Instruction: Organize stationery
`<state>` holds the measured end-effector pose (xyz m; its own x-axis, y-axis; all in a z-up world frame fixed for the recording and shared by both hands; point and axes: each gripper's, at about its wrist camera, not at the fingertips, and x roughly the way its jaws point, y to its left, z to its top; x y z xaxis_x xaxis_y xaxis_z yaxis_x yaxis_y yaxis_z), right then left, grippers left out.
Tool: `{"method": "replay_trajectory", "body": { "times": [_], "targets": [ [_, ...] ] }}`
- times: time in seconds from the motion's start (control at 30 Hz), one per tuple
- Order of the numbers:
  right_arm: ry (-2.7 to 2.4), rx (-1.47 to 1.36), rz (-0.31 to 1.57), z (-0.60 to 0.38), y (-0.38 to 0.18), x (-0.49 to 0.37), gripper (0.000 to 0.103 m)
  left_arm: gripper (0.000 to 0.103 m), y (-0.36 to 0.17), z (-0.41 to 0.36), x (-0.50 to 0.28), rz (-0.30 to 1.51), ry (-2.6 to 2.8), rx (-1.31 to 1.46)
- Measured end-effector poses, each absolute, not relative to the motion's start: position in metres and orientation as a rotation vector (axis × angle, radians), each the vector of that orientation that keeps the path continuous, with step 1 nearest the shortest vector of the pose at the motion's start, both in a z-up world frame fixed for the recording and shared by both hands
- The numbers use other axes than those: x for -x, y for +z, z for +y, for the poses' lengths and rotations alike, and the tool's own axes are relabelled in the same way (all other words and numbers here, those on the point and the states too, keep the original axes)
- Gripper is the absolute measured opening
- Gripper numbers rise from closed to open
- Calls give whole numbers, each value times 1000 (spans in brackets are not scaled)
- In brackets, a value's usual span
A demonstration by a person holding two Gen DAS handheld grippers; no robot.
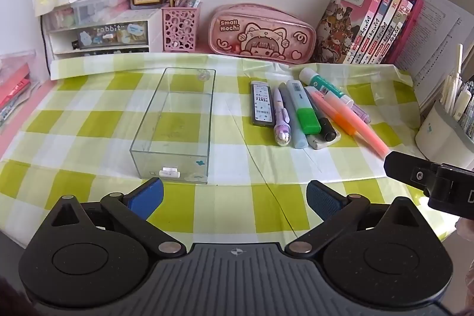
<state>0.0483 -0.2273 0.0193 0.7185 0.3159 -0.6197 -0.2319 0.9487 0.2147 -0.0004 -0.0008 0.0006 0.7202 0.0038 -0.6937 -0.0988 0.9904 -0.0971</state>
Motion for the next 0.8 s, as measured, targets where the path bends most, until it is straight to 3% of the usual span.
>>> {"method": "replay_trajectory", "body": {
  "times": [0.8],
  "targets": [
    [330,-135,717,-223,18,-46,103,98,3,-3,2,758,60,116]
  ]
}}
